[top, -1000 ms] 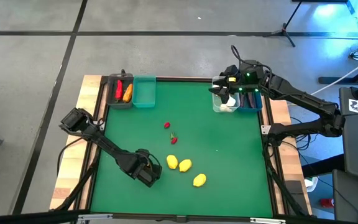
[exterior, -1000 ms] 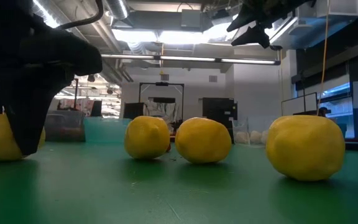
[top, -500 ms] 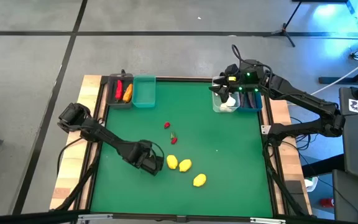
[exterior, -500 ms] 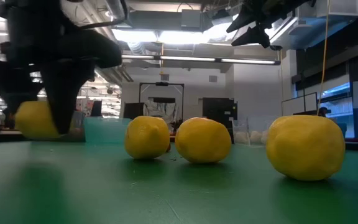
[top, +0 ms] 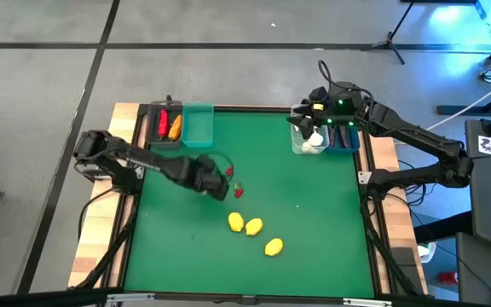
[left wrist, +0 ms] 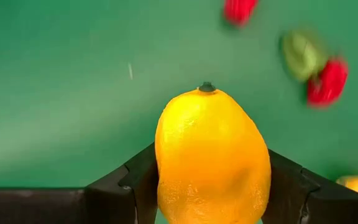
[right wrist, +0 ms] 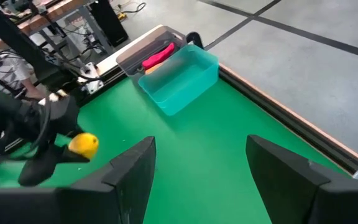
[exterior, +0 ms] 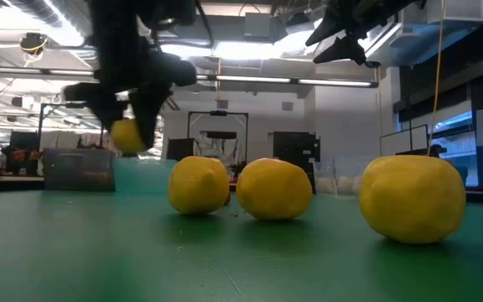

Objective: Sort produce into baskets
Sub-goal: Put the left lemon into the transparent light blue bin

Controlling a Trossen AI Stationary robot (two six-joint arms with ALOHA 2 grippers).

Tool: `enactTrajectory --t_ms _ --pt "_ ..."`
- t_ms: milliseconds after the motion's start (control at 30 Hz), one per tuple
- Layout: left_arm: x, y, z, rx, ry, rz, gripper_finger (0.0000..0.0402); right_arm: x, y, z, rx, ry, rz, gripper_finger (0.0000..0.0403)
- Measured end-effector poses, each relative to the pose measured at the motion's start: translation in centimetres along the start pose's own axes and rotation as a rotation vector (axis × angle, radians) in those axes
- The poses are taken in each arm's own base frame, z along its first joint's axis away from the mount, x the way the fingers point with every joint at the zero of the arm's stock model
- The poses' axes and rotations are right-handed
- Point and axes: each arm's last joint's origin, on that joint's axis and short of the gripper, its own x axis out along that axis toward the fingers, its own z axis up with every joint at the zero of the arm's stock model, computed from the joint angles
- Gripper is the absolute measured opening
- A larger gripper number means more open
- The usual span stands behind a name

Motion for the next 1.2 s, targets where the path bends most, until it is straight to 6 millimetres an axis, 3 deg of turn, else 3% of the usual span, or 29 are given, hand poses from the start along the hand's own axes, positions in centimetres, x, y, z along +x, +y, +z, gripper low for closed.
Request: enactTrajectory --t_ms 133,300,600,900,1200 --pt "-0.6 1.9 4.1 0.022 -0.039 -0.017 0.02 0.0 -0.1 0.0 0.0 -0.005 -0.015 0.0248" --pt "-2.0 5.6 9.0 -0.022 -0.118 -0.019 0.02 0.0 0.0 0.2 -0.002 -0.022 -0.018 0.0248" --pt "-3.3 12.6 15.8 -0.171 -0.304 0.024 0.02 -0.1 0.2 1.0 -0.014 -0.109 0.008 0.0248" --pt "-1.2 15.4 19.0 -0.16 -0.335 0.102 0.02 0.0 0.2 0.9 -0.013 -0.099 0.006 0.0248" --pt "1.6 15.9 20.3 -0.061 -0.283 0.16 0.0225 -0.1 0.1 1.0 -0.012 -0.111 -0.033 0.0248"
